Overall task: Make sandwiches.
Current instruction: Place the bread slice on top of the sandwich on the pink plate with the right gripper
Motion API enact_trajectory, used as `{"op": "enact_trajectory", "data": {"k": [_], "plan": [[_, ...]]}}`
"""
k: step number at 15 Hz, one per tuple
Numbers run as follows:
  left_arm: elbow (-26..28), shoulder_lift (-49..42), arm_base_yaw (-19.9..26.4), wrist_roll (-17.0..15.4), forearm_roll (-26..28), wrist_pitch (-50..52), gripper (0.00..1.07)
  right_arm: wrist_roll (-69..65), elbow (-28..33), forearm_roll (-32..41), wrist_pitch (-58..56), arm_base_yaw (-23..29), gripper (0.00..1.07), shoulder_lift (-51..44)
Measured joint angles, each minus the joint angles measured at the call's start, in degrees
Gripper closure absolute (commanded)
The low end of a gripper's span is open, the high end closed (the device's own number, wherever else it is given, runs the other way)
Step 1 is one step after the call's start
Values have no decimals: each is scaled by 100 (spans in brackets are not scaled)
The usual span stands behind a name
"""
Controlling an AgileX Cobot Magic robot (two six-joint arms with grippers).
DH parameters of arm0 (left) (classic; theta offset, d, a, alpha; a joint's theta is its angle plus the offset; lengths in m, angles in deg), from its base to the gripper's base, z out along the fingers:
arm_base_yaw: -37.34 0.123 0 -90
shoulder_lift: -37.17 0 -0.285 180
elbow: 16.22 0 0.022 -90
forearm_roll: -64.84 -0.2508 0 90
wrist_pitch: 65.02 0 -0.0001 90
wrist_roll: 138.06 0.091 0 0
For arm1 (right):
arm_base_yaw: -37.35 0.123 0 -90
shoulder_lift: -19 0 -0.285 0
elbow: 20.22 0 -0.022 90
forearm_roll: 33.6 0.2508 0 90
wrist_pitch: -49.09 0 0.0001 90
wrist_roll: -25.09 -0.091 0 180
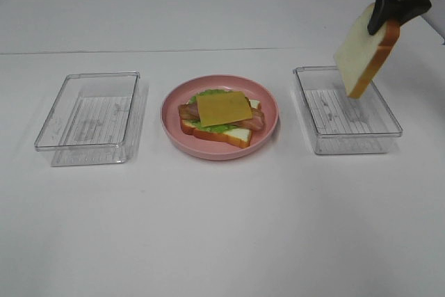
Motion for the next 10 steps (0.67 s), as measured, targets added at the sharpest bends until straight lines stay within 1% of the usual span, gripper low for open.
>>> {"op": "enact_trajectory", "data": {"k": [3,5,7,8,10], "plan": [[0,0,0,0,0,0,23,160,34,831,6,17,107,-413],[0,0,0,0,0,0,23,246,212,1157,6,166,107,-539],[0,0,0,0,0,0,23,281,493,1392,17,590,107,-550],[0,0,0,0,0,0,23,281,934,1558,470,1089,107,-550],[0,0,0,0,0,0,23,281,1283,1851,1060,1381,107,-544]]}}
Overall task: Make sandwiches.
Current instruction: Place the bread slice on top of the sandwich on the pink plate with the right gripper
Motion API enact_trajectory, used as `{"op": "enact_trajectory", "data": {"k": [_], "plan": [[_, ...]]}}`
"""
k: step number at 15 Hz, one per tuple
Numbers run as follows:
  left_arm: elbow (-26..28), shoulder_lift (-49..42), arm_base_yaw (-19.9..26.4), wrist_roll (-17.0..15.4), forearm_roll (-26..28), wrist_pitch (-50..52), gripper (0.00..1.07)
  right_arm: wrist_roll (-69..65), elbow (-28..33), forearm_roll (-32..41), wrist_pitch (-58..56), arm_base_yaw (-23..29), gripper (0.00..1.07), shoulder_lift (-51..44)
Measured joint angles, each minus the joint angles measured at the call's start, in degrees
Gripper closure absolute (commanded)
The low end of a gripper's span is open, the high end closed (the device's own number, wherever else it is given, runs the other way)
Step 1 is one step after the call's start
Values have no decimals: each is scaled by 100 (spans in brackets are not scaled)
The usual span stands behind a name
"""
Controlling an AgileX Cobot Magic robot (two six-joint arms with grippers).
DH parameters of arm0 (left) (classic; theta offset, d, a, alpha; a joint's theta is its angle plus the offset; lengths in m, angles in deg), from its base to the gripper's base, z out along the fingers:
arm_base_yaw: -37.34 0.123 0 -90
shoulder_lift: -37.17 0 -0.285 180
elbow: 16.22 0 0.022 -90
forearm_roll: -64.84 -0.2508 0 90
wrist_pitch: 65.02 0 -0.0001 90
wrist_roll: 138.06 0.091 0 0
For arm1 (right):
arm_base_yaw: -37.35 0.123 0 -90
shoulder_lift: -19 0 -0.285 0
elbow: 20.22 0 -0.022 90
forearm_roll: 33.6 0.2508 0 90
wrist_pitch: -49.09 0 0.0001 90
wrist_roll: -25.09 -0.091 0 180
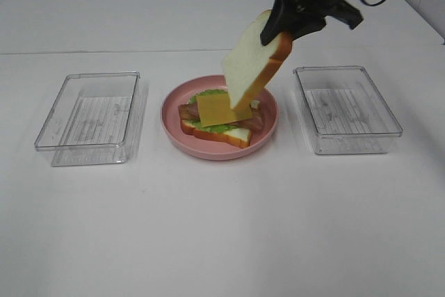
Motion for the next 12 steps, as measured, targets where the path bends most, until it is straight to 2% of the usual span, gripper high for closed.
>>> {"op": "enact_trajectory", "data": {"k": [3,9,12], "plan": [[0,0,0,0,0,0,23,0,418,670,922,218,107,103],[0,0,0,0,0,0,23,218,453,1816,1581,218,107,991],[0,0,0,0,0,0,23,309,453,2057,1673,218,107,1220]]}}
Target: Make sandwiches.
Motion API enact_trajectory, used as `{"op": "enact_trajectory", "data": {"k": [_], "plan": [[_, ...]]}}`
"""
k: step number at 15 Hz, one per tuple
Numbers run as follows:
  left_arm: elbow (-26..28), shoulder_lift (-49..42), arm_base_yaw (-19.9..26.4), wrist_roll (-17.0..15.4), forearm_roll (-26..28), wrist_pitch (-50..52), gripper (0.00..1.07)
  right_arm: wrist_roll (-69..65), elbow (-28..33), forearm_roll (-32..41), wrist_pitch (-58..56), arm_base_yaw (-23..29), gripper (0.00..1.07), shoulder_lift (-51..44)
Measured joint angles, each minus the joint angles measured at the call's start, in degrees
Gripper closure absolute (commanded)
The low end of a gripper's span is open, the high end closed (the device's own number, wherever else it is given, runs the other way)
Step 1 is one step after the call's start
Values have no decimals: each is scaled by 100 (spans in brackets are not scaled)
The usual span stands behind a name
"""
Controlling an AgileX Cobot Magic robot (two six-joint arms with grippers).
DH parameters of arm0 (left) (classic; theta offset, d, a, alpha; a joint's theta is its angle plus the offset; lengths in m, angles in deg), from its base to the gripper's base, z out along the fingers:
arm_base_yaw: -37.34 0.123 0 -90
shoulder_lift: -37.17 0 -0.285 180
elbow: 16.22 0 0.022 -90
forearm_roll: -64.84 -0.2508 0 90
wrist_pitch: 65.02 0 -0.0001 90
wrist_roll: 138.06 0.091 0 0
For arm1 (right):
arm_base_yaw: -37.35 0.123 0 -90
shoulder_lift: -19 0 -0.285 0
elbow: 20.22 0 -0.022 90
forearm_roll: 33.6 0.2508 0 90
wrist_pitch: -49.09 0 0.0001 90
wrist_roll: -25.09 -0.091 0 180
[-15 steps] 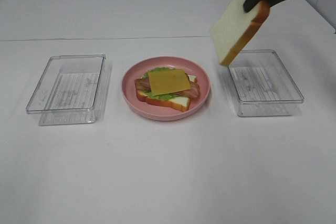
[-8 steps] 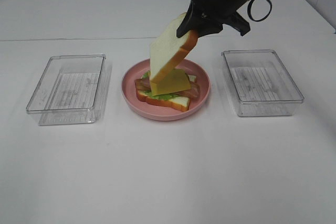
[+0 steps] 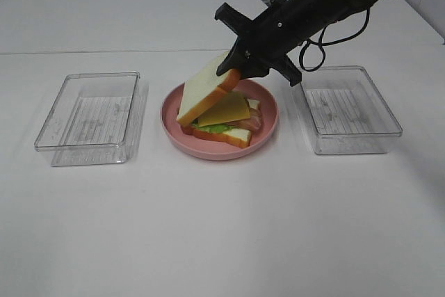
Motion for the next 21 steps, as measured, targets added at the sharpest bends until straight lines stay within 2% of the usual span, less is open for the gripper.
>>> {"op": "enact_trajectory", "data": {"k": [1,2,3,4,5,6,10,14,15,21], "plan": [[0,0,0,0,0,0,23,6,0,0,40,0,107,34],[0,0,0,0,0,0,23,6,0,-80,86,0,91,46],[0,0,0,0,0,0,23,6,0,-80,86,0,91,46],[0,0,0,0,0,0,23,6,0,-160,86,0,75,46],[0,0,0,0,0,0,23,-29,0,-441,80,0,41,52],[0,0,0,0,0,0,23,-34,0,-625,29,0,31,57],[0,0,0,0,0,0,23,-40,0,-1364,-286,0,27,46],[0,0,0,0,0,0,23,-390,0,-2727,-814,0,27,-504],[0,0,0,0,0,0,23,-430,0,-2853,-882,0,27,-573],[0,0,0,0,0,0,23,-458,0,-4406,-2401,0,28,-1650]]}}
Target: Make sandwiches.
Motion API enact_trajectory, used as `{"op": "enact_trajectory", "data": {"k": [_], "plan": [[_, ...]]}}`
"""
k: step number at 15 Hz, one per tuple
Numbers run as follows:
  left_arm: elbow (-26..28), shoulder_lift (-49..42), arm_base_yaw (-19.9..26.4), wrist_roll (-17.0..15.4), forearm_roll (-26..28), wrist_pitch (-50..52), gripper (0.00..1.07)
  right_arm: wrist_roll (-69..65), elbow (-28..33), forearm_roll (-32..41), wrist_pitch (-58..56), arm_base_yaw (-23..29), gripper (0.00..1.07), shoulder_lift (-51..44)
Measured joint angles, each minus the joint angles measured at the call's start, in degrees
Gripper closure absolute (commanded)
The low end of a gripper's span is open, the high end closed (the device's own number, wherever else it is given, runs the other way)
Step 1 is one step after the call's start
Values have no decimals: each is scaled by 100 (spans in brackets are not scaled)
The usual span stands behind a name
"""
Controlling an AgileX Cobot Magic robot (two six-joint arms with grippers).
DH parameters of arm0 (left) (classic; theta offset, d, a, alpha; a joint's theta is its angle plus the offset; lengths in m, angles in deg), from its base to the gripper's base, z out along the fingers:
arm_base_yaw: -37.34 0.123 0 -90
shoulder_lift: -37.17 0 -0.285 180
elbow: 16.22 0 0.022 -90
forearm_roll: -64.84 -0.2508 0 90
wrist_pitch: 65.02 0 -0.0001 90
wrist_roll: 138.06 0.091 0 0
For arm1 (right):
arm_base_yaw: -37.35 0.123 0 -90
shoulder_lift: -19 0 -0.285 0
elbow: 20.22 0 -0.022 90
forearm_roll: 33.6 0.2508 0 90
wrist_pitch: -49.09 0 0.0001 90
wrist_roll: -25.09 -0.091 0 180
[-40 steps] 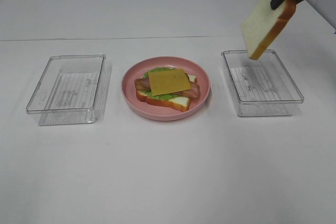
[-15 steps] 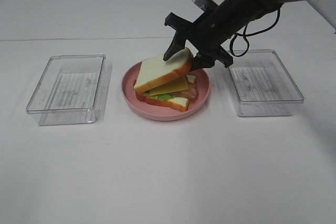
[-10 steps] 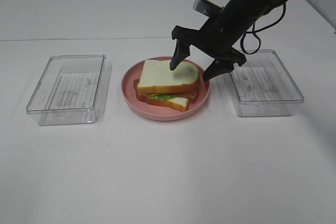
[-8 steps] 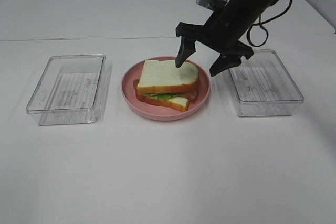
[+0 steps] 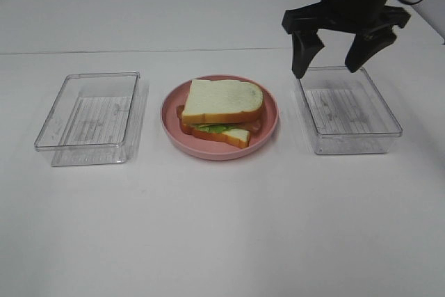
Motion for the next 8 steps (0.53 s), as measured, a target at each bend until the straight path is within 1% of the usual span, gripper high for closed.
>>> {"op": "enact_trajectory", "data": {"k": [2,3,4,5,8], "plan": [[0,0,0,0,0,0,23,-17,109,-189,-229,0,29,-441],[0,0,0,0,0,0,23,-23,584,-229,-252,0,29,-1083],[0,0,0,0,0,0,23,-23,922,-229,-258,0,29,-1450],[0,0,0,0,0,0,23,-23,1129,-229,-269,0,29,-1667],[0,0,0,0,0,0,23,-23,2424,-235,-281,0,29,-2979]]}}
